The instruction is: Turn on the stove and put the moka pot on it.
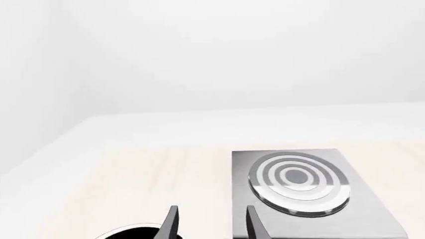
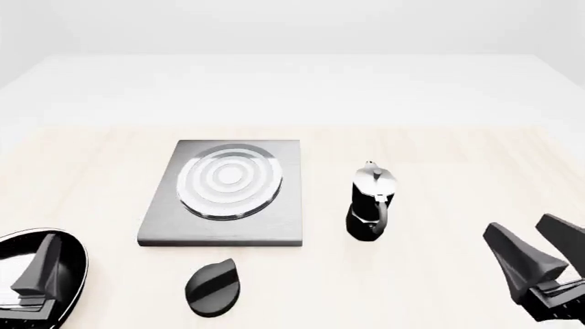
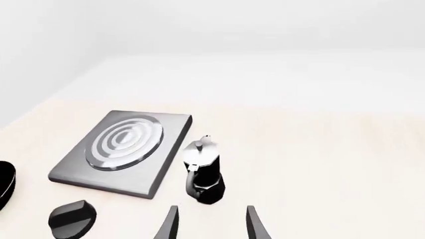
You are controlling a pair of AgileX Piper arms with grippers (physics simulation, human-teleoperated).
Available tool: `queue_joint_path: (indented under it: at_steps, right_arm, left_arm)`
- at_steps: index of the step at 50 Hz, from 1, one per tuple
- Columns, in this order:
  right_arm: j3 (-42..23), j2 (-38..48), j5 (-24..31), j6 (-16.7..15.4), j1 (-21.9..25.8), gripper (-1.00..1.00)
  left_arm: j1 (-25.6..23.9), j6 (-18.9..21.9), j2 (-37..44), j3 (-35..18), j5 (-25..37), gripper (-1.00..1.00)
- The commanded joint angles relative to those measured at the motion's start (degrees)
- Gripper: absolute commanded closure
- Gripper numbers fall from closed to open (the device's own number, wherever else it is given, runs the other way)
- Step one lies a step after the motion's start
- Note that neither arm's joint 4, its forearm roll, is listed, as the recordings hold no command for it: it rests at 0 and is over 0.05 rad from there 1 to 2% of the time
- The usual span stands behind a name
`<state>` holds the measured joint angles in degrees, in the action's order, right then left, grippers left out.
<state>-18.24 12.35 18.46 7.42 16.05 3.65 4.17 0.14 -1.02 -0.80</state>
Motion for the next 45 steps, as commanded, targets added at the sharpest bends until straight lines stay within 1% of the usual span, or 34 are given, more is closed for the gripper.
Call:
queue_joint_path:
  at_steps: [1, 3, 5, 6, 12, 16, 19, 22, 24, 28, 33, 45]
  right_arm:
    - [-2.3, 9.6, -2.4, 1.9, 1.8, -1.0]
    - [-2.4, 10.8, -3.0, 2.2, 1.1, -1.0]
    - [-2.2, 12.2, -3.9, 1.6, 0.2, -1.0]
    - [-2.2, 13.0, -4.6, 1.9, 0.2, -1.0]
    - [-1.0, 19.4, -10.2, 1.8, -0.3, -1.0]
    - [-1.2, 23.8, -13.2, 2.8, 0.0, -1.0]
    - [-1.4, 26.2, -15.2, 2.6, 0.3, -1.0]
    - [-1.6, 30.6, -18.5, 2.8, 0.6, -1.0]
    - [-1.8, 31.9, -19.5, 3.0, 0.7, -1.0]
    - [-1.9, 36.2, -23.1, 3.4, 1.2, -1.0]
    - [-2.1, 38.5, -24.9, 3.9, 2.3, -1.0]
    - [-3.1, 44.3, -28.3, 4.3, 3.2, -1.0]
  left_arm:
    - [0.6, 0.1, -0.1, 0.7, -0.5, -1.0]
    - [0.7, 0.2, -0.1, 0.8, -0.6, -1.0]
    - [0.7, 0.4, -0.1, 0.9, -0.7, -1.0]
    - [0.6, 0.4, -0.1, 1.0, -0.7, -1.0]
    - [0.2, 0.4, -0.1, 1.0, -0.3, -1.0]
    - [0.1, 0.4, -0.1, 1.0, -0.1, -1.0]
    - [0.1, 0.4, -0.1, 1.0, 0.1, -1.0]
    - [0.0, 0.3, -0.1, 1.0, 0.2, -1.0]
    - [0.0, 0.3, -0.1, 1.0, 0.3, -1.0]
    - [0.3, 0.3, -0.1, 1.0, 0.4, -1.0]
    - [0.3, 0.2, -0.1, 1.0, 0.6, -1.0]
    - [0.5, -0.1, -0.1, 1.0, 0.9, -1.0]
